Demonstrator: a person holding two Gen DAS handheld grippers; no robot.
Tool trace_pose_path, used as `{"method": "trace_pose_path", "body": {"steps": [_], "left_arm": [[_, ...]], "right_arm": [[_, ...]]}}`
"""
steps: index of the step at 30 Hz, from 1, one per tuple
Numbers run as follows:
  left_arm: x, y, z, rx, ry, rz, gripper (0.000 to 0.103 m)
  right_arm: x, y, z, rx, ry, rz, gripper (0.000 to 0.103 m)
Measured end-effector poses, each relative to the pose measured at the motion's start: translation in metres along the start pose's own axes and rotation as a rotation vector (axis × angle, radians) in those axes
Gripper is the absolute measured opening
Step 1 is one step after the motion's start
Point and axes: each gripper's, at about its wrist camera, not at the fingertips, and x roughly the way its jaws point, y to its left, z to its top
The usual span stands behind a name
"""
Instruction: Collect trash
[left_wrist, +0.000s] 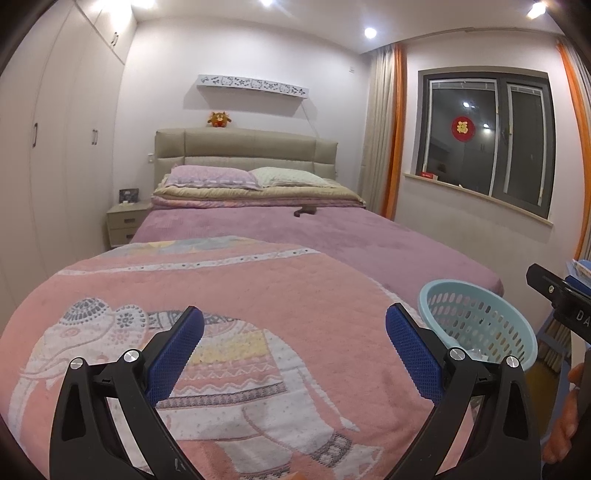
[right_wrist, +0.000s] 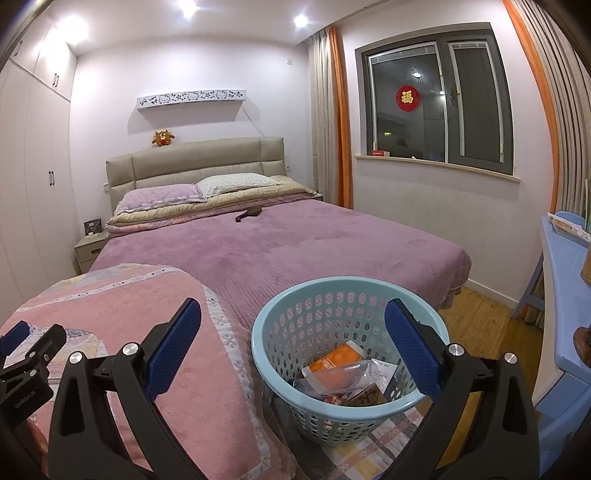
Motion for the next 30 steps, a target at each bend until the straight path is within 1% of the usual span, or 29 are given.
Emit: {"method": "trace_pose_path", "body": {"steps": [30], "left_arm": [[-0.0014, -0.0007, -0.0002, -0.007, 0.004, 0.004, 0.096]], "right_arm": [[0.0007, 0.002, 0.0033, -0.016, -0.003, -0.009, 0.095]]}}
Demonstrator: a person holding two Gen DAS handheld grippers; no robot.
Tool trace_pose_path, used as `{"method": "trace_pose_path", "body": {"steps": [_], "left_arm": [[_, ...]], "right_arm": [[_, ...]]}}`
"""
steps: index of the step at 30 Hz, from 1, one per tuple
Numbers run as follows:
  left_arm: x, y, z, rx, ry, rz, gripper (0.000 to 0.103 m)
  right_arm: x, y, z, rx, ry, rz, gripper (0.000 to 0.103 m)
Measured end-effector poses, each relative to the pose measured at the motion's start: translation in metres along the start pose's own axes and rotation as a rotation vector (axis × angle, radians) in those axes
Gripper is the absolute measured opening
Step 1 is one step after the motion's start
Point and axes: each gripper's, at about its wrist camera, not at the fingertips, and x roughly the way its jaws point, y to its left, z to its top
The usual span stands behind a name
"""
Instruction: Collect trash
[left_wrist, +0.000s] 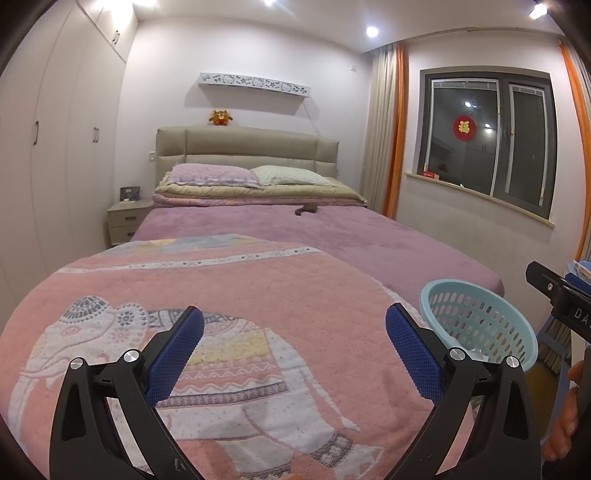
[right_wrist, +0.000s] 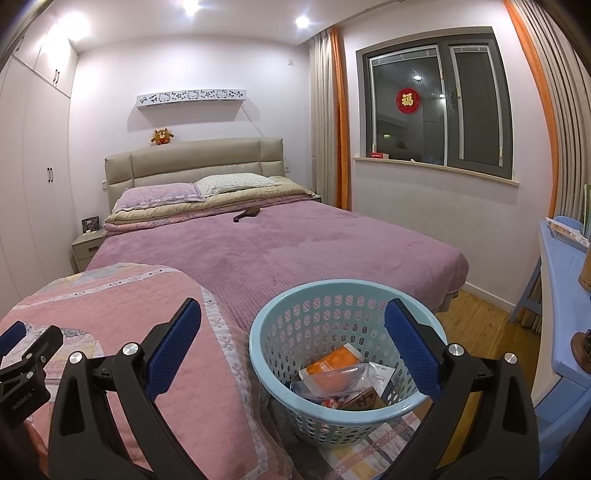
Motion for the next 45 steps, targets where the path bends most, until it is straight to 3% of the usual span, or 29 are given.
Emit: {"method": "trace_pose_path", "body": {"steps": [21, 35, 45], "left_arm": [[-0.003, -0.003, 0.001, 0.028, -0.004, 0.034, 0.096], [-0.037, 0.005, 0.016, 0.055, -0.043, 0.127, 0.096], [-0.047, 0.004, 0.022, 0.073, -0.043, 0.117, 0.096]], "right_arm": [[-0.001, 0.0, 0.002, 0.004, 0.014, 0.02, 0.095], [-0.025, 0.001, 0.006, 0.001, -0.015, 0.039, 0.095], [-0.037, 0.004, 0.008, -0.003, -0.029, 0.045, 0.095]]}}
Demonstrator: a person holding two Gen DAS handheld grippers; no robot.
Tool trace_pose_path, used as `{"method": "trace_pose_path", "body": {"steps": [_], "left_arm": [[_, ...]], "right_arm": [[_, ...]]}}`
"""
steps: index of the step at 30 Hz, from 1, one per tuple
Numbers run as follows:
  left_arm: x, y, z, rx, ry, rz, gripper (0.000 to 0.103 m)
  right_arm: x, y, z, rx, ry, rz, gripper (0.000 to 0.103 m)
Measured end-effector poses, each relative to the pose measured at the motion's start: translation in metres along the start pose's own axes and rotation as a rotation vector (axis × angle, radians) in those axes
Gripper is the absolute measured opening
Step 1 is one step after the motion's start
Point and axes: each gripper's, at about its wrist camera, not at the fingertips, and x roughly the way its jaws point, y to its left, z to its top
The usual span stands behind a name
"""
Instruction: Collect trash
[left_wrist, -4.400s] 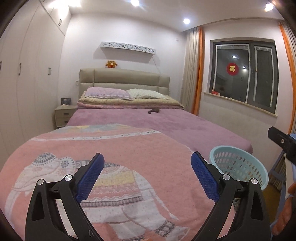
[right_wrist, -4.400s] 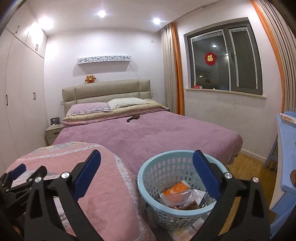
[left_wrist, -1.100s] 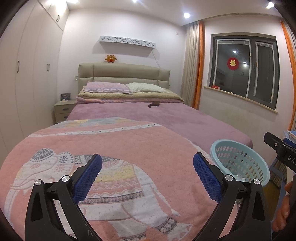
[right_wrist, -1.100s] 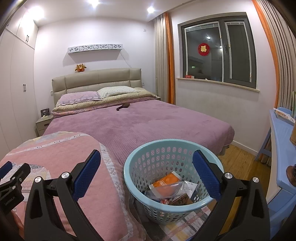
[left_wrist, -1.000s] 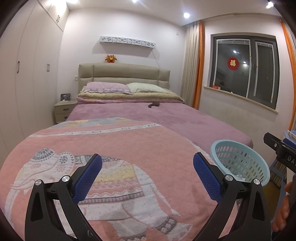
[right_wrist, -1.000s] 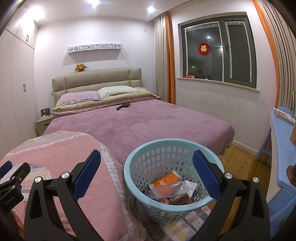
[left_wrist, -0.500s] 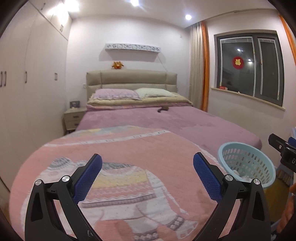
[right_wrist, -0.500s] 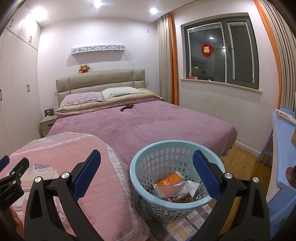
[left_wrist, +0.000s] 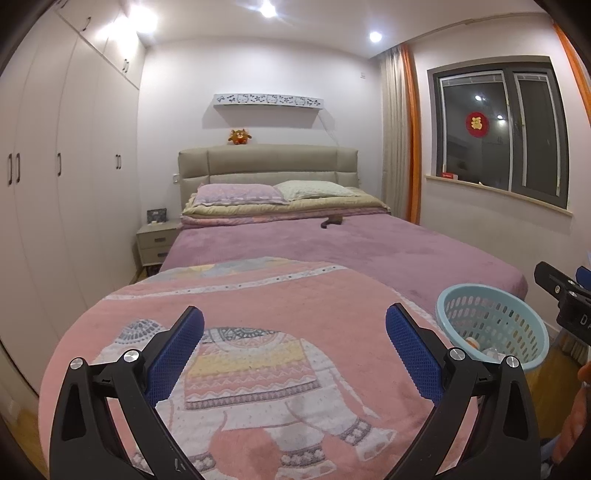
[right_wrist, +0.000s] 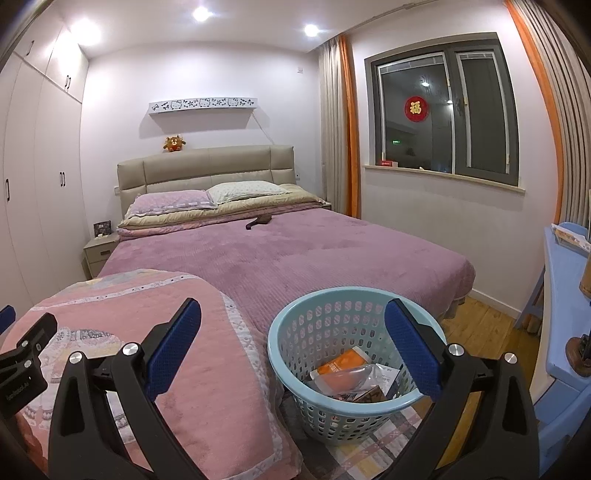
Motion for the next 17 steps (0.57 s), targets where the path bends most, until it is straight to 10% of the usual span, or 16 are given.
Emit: {"method": "trace_pose_path", "body": {"steps": [17], "left_arm": [[0.007, 0.019, 0.002, -0.015, 0.018, 0.037, 0.096]], "right_arm": [[0.011, 0.023, 0.001, -0.043, 0.009, 0.02, 0.095]]}}
